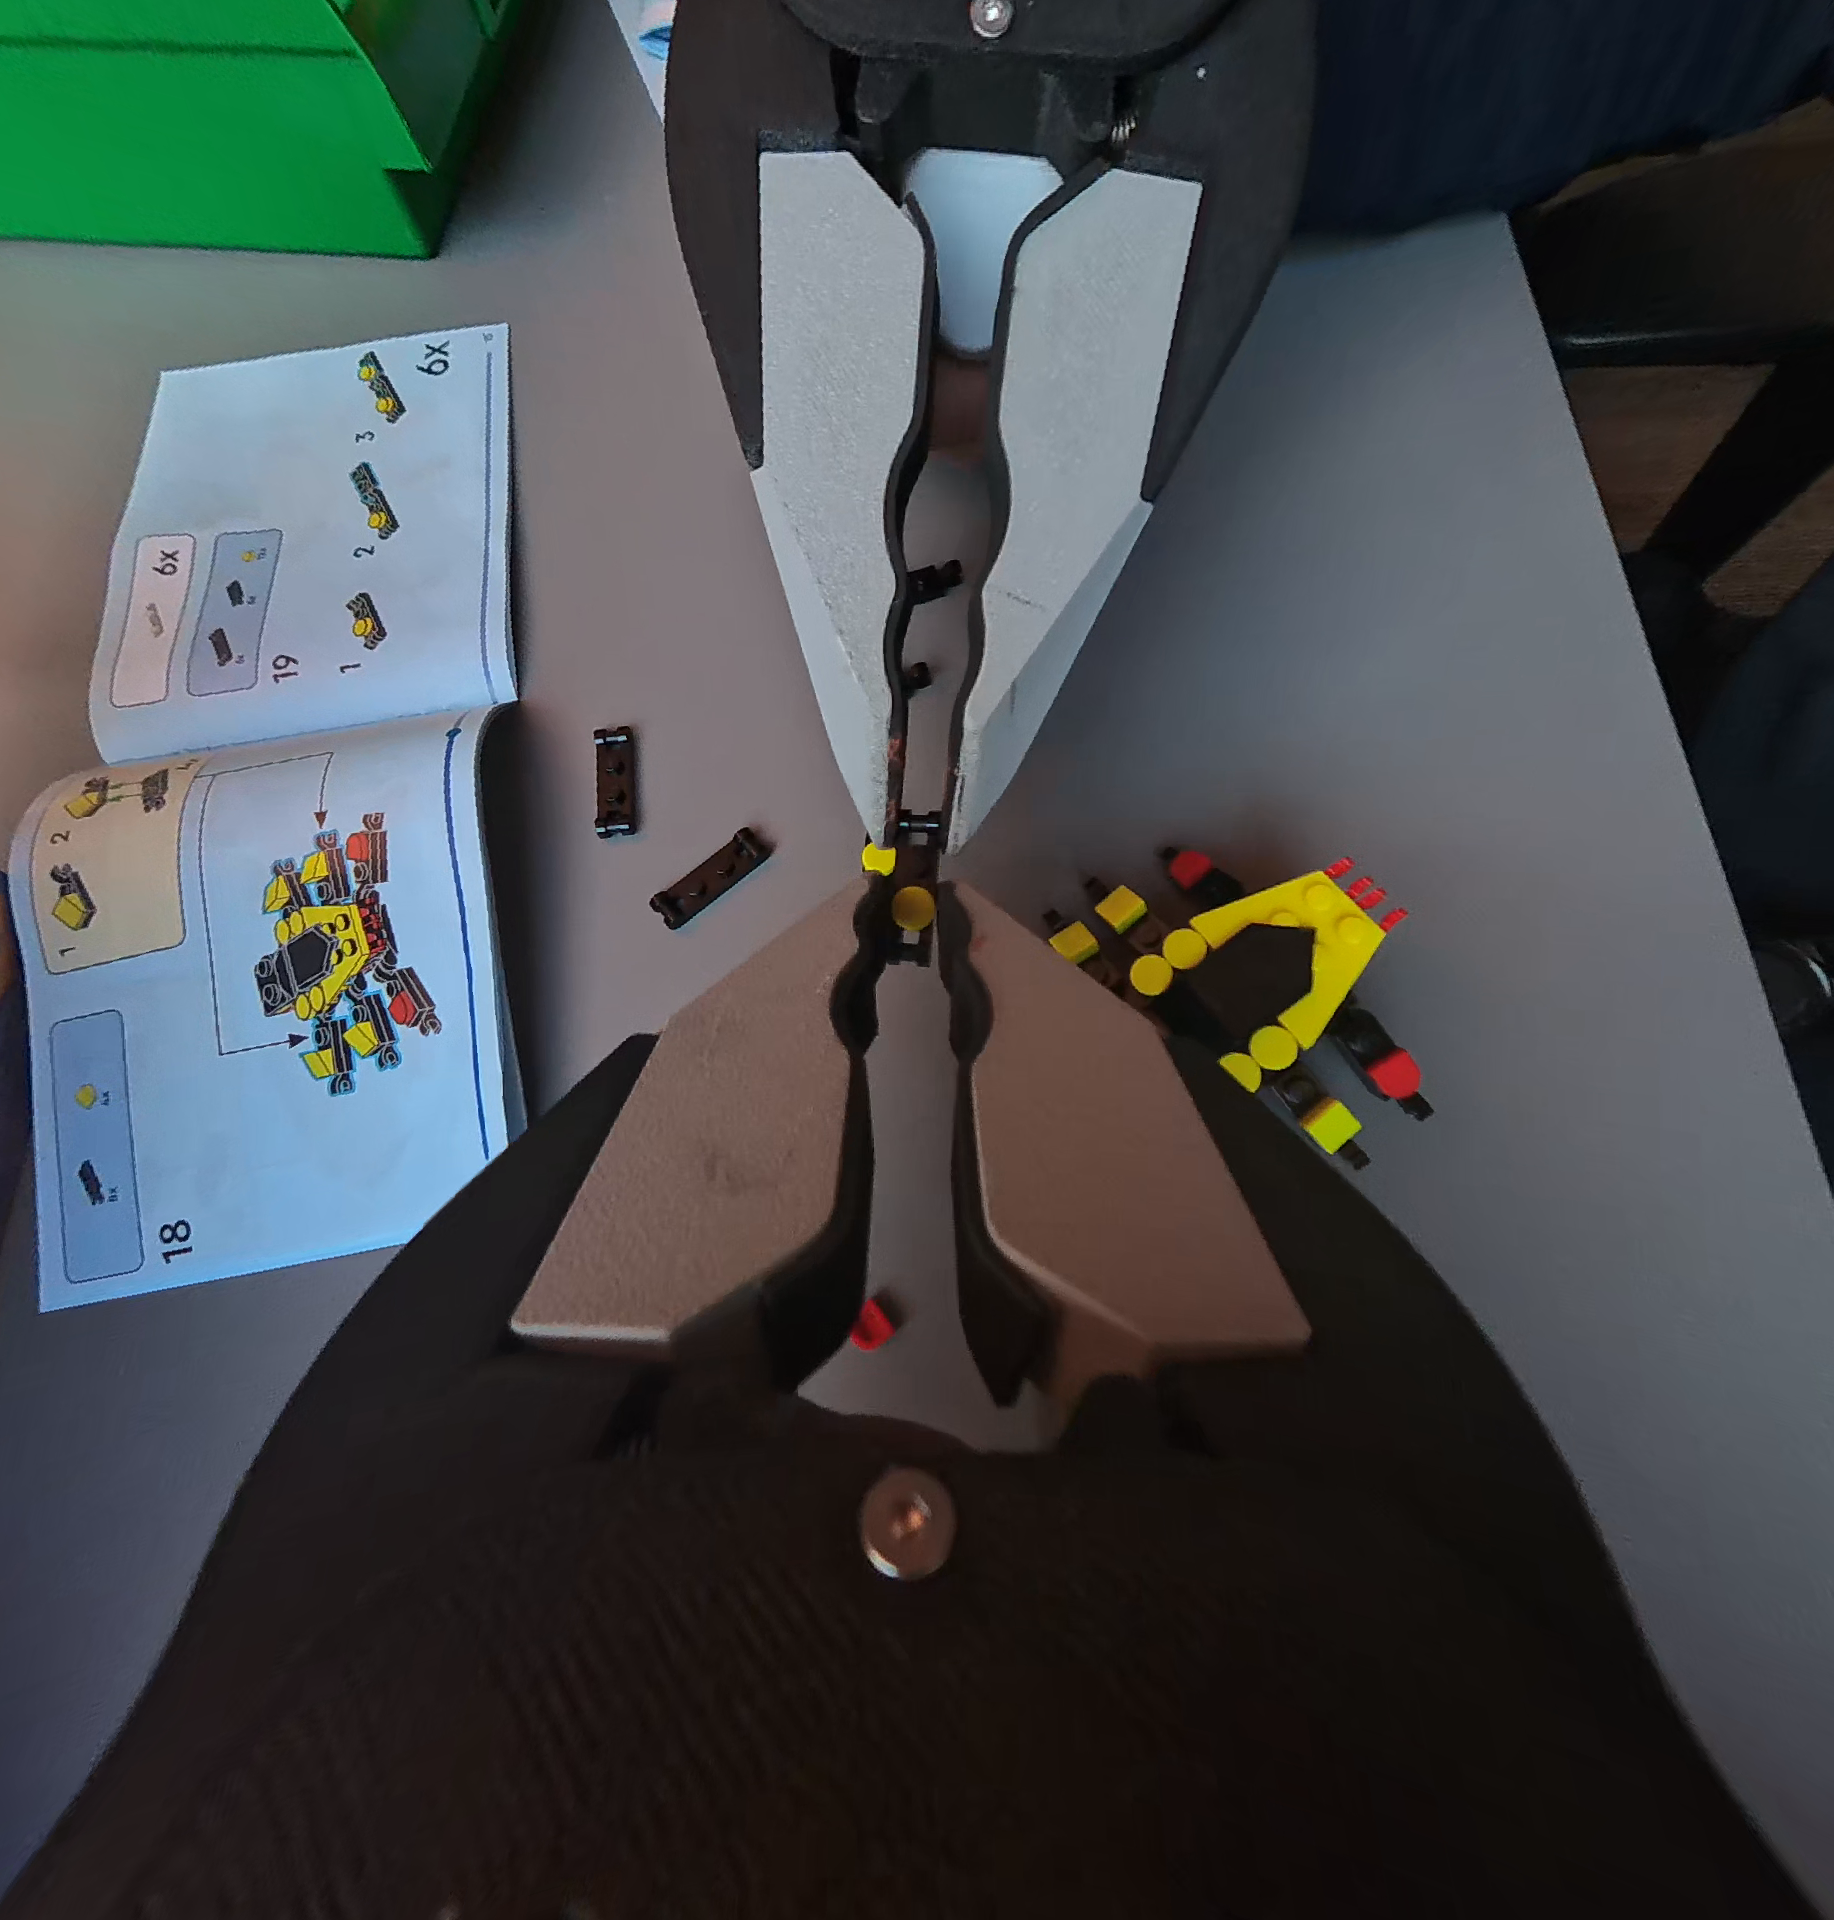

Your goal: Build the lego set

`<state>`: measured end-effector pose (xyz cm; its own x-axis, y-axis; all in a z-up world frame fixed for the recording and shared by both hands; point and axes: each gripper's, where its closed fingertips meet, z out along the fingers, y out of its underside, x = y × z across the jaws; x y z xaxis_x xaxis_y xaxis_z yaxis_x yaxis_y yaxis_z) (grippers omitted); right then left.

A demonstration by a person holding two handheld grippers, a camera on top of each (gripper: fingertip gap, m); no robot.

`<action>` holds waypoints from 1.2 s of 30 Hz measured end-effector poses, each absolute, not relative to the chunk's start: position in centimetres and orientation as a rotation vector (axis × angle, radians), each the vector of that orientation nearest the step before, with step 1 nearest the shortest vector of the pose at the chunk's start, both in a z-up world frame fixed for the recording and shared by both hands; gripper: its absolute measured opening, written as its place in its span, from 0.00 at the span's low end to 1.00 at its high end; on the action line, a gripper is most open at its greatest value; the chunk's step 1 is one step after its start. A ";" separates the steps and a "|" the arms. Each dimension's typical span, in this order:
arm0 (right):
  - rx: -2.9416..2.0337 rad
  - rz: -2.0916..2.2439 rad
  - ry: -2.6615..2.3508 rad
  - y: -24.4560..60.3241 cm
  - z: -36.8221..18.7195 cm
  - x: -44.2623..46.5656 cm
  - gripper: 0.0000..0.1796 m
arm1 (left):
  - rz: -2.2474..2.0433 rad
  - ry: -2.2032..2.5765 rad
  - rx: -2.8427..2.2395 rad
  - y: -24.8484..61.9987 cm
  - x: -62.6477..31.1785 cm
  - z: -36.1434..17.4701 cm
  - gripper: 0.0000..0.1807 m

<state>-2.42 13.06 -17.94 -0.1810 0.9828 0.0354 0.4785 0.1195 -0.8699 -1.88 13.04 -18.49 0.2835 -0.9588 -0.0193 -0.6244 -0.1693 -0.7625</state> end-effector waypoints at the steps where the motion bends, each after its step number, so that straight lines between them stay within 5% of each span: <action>1: -1.427 0.989 -1.743 13.1 -17.9 -2.4 0.03 | -0.636 1.418 -1.882 13.1 -1.9 -18.5 0.03; 7: -1.535 1.175 -1.637 13.6 -16.9 -2.3 0.03 | -0.550 1.380 -1.875 14.2 -3.1 -17.9 0.16; 21: -1.774 1.893 -1.215 14.8 -13.6 -1.2 0.03 | -0.139 1.363 -1.362 15.4 -1.4 -13.1 0.09; 36: -1.555 1.620 -1.376 14.0 -12.0 -1.0 0.03 | -0.269 1.367 -1.266 14.4 -0.8 -12.3 0.02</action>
<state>-0.99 13.98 -12.02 -0.2205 0.8773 -0.4263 0.2792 -0.3620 -0.8894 -0.82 14.37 -12.25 0.2843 -0.7740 -0.5657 -0.5024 0.3823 -0.7755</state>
